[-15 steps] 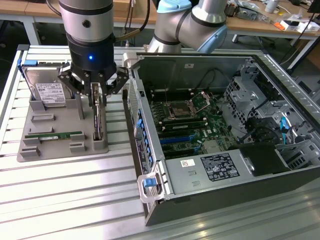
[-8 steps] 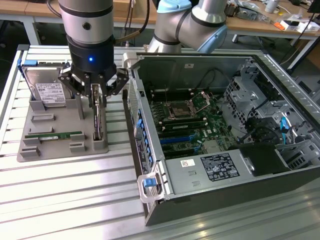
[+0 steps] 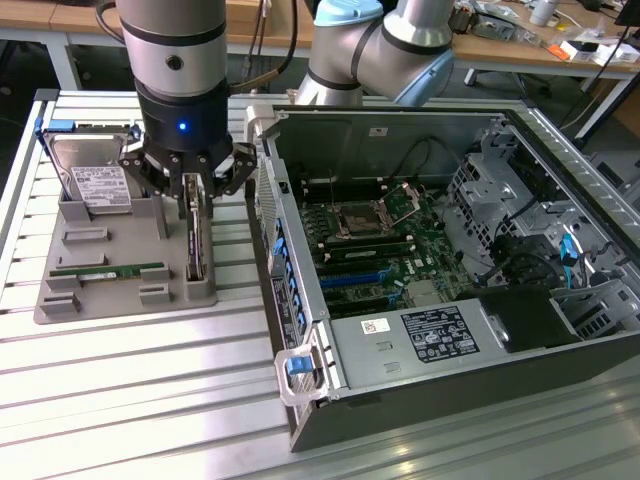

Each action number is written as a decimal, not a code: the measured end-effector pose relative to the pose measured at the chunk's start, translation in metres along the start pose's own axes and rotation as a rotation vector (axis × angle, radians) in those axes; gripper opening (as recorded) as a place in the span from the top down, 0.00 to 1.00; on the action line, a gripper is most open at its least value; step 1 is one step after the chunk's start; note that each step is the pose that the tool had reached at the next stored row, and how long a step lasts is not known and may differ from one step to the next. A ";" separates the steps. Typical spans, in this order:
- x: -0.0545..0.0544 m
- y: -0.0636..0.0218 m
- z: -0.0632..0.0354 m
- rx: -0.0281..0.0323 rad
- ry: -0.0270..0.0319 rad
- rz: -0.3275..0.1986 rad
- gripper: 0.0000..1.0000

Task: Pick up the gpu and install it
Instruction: 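Pick up the gpu and move the gpu toward the slot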

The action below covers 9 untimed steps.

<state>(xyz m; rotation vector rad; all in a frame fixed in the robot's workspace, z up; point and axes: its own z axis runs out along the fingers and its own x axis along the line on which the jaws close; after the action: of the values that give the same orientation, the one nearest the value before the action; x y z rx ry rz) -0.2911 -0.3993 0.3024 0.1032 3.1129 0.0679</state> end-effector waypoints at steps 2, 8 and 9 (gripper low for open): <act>0.000 -0.0001 0.0017 0.0001 0.0001 0.000 0.64; 0.000 -0.0004 0.0057 0.0000 0.0001 0.000 0.64; 0.000 -0.0004 0.0066 0.0000 0.0000 0.000 0.64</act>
<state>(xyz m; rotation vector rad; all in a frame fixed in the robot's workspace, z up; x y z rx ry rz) -0.2911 -0.3995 0.2958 0.1031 3.1129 0.0679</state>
